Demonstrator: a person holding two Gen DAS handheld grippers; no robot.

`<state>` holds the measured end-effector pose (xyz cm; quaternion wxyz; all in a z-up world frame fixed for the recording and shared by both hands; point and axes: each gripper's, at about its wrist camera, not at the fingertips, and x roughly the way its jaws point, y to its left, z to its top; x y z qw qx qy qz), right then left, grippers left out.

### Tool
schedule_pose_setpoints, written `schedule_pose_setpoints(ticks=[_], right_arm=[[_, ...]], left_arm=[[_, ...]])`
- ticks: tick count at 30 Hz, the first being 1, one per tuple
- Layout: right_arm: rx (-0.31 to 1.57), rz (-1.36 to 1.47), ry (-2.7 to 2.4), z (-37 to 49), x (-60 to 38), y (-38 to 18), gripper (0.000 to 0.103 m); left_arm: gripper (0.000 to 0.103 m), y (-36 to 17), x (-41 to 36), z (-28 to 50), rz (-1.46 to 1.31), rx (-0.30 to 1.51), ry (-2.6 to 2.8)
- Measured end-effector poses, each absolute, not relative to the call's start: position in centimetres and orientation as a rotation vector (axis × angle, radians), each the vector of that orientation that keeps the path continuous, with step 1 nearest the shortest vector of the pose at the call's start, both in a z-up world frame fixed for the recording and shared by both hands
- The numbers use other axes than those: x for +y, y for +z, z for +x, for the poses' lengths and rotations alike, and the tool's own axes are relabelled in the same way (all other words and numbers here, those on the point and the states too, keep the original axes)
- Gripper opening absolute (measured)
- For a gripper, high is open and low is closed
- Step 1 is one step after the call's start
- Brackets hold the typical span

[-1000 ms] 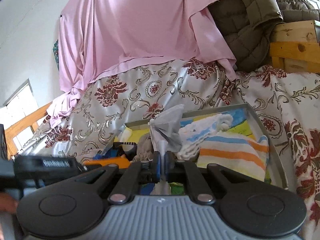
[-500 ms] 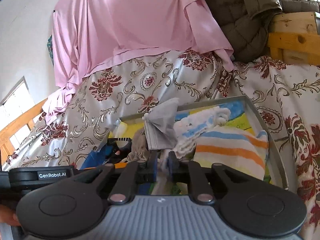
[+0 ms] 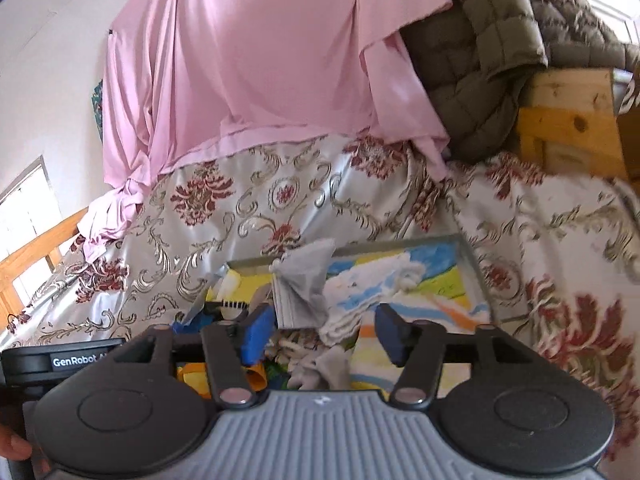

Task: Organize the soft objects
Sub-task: 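Carry the white cloth and orange strip into the tray and open both tools, then withdraw both open tools from the tray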

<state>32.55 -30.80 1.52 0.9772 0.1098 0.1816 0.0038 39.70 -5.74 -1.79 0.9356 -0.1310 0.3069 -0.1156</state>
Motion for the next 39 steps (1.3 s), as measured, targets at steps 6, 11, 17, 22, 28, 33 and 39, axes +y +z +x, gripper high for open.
schedule_pose_setpoints(ticks=[6,11,17,22,28,33,39], right_arm=[[0.304,0.197,0.007,29.4,-30.6,3.7,0.086],[0.239,0.168,0.0,26.0,-30.2,5.4,0.094],[0.18,0.169,-0.003,21.2,-29.7,6.1,0.102],[0.144,0.172,-0.011,17.3,-29.3,6.2,0.103],[0.127,0.155,-0.019,13.0,-28.8,5.3,0.103],[0.171,0.143,-0.028,10.1,-28.4,3.7,0.103],[0.258,0.143,-0.057,7.9,-28.3,2.0,0.103]], left_arm=[[0.087,0.9,-5.9,36.5,-0.24,0.548,-0.239],[0.095,3.3,-5.7,33.1,-0.199,0.489,-0.259],[0.1,5.2,-4.9,29.2,-0.192,0.454,-0.271],[0.102,5.9,-3.9,25.7,-0.188,0.429,-0.271],[0.102,5.2,-3.0,21.8,-0.183,0.43,-0.267],[0.102,3.9,-2.7,19.3,-0.162,0.443,-0.279],[0.102,2.2,-2.6,17.2,-0.143,0.476,-0.292]])
